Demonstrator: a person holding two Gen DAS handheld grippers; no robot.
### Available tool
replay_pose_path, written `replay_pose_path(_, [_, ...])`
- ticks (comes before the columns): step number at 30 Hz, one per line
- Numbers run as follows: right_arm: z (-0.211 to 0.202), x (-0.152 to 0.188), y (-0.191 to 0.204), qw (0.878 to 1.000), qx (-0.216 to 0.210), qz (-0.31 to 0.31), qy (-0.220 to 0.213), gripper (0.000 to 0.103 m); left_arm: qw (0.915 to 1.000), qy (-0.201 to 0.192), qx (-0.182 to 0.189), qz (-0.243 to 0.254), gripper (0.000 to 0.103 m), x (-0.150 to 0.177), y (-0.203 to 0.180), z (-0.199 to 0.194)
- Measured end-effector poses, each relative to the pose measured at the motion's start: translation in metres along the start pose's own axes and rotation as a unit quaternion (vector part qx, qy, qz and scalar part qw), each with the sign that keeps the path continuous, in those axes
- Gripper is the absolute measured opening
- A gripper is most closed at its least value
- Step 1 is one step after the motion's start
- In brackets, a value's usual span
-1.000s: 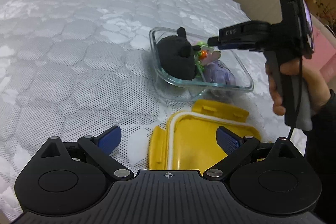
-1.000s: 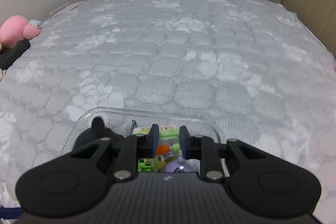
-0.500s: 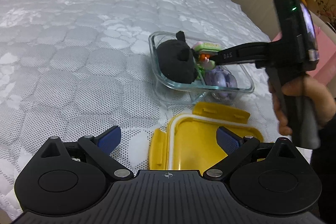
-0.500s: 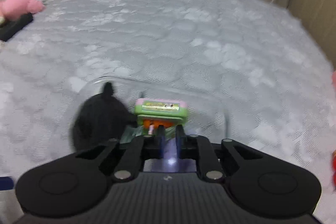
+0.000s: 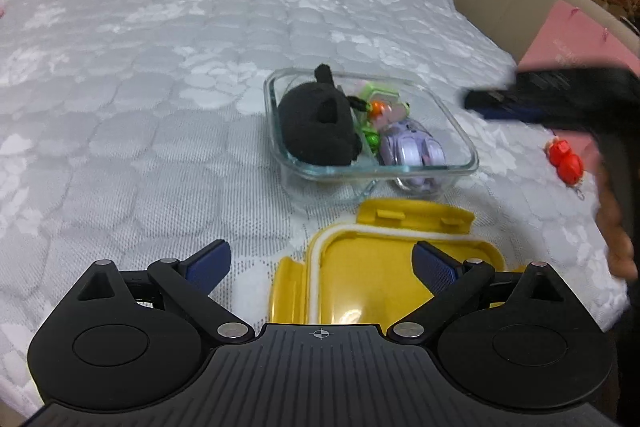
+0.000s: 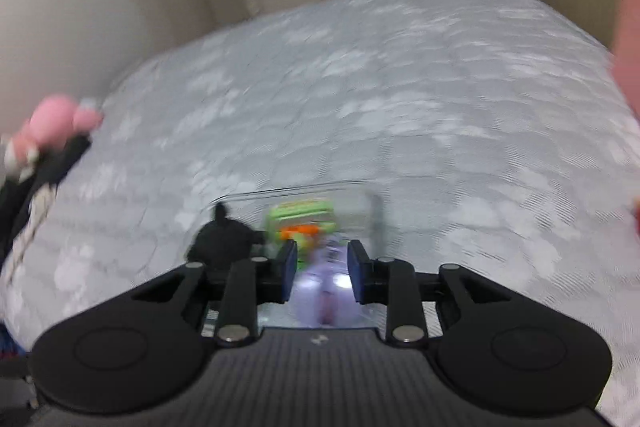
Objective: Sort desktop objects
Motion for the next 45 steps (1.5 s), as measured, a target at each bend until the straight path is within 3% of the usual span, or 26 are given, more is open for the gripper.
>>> replay_pose_path(2, [-0.015,0.010,-0.026,1.000,0.001,0.020,-0.020,0.047,1.0000,-0.004,-0.003,0.001,0.100,-0.007,-0.006,0.001])
replay_pose_path(7, [-0.034,0.041,-0.082,0.995,-0.021,0.096,-0.017,0.047,0.9990,-0.020,-0.020,0.034,0.100,-0.028,-0.024,0.006])
replay_pose_path(10, [-0.031,0.050,-0.098,0.990,-0.045,0.133,-0.007,0.047,0.9990,-0.023,-0.032,0.022,0.100,-0.040,-0.022,0.013])
replay_pose_path(17, [0.006,0.007,-0.059,0.994,-0.053,0.084,-0.033,0.047,0.9967,0.018,-0.073,0.031,0.100,-0.033,-0.016,0.028])
replay_pose_path(19, [0.027,-0.004,-0.045,0.997,-0.028,0.063,-0.027,0.045,0.9970,0.018,-0.069,0.030,0.100,-0.031,-0.012,0.028])
replay_pose_path(21, [0.045,-0.005,-0.034,0.999,0.003,0.034,-0.020,0.032,0.9975,0.019,-0.063,0.025,0.100,-0.030,-0.008,0.030])
replay_pose_path(22, [0.052,-0.004,-0.029,1.000,0.014,0.023,-0.013,0.018,0.9976,0.020,-0.063,0.022,0.100,-0.029,-0.005,0.031])
replay_pose_path(23, [0.057,-0.002,-0.026,1.000,0.018,0.020,-0.004,0.011,0.9976,0.021,-0.063,0.017,0.100,-0.029,-0.002,0.032])
replay_pose_path(31, [0.050,0.022,-0.010,0.997,0.064,-0.016,-0.028,0.011,0.9970,0.034,-0.062,-0.031,0.100,-0.027,0.023,0.045])
replay_pose_path(45, [0.031,0.033,-0.008,0.998,0.053,-0.022,-0.027,0.016,0.9978,0.033,-0.055,-0.016,0.100,-0.033,0.015,0.047])
Point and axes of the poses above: each gripper's, at about its wrist camera, not at the fingertips, and z roughly the way its jaws point, y to its left, x to its underside, the point moved 5 cm from there along z, roughly the way its jaws point, and after that the axes turned 15 degrees about z, right-handed, at the moved point
